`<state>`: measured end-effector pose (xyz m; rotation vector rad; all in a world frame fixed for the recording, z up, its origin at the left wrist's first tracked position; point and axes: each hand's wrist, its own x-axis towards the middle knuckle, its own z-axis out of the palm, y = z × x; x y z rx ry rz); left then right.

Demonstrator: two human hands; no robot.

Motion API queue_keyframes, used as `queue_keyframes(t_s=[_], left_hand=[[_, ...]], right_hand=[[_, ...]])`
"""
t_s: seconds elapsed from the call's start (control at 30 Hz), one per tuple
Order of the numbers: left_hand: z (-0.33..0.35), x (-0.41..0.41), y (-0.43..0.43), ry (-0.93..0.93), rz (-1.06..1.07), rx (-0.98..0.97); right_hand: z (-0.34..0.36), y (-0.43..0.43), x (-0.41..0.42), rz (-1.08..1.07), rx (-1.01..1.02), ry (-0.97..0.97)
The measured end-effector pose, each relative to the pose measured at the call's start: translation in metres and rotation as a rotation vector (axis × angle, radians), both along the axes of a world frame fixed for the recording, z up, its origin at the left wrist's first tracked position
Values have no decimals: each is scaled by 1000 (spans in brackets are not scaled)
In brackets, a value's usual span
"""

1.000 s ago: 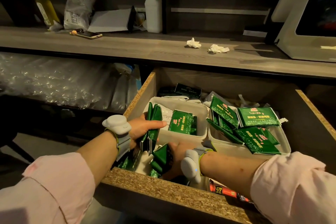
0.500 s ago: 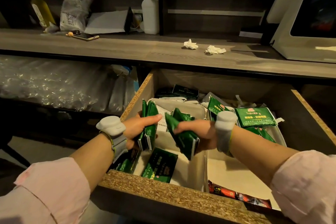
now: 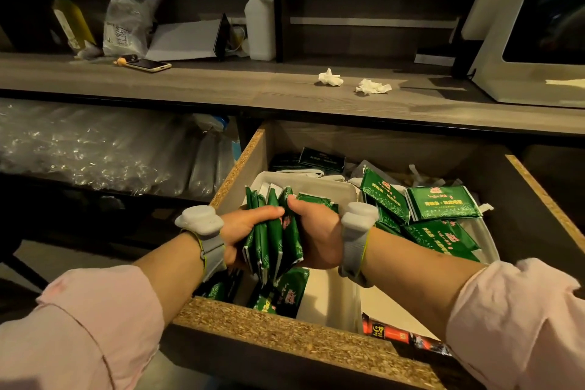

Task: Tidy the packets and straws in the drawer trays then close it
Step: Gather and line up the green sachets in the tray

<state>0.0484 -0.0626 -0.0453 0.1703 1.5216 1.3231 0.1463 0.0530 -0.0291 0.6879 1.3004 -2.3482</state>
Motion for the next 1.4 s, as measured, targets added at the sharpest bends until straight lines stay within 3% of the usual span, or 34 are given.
queue_keyframes(t_s=[0.17,0.33,0.47,0.63,0.73,0.93,1.13,1.27,1.4], left_hand=[[-6,-2,2,-120,87,133],[-9,-3,-5,-39,-170,34],[-9,-1,-6,-13,-224,-14],[-4,-1,-7,338,-187,-197],[-4,0,-7,407,-210,-226],[0,-2,-11,423,-327,-387],[3,4,-10,366,-298,-406],[2,8,-8,365,-305,-437],[-1,22,-2,379,-361,-572]], right_hand=[[-9,3,-4,53,416,-65],[-14,8,-3,40,282,-72],[-13,21,0,115,211,-95],[-27,20,10,434,683,-330],[-38,11,11,613,860,-409],[-55,7,10,378,607,-396],[-63,5,10,406,660,-376],[-36,19,11,341,710,-243],[-35,27,14,366,709,-237]])
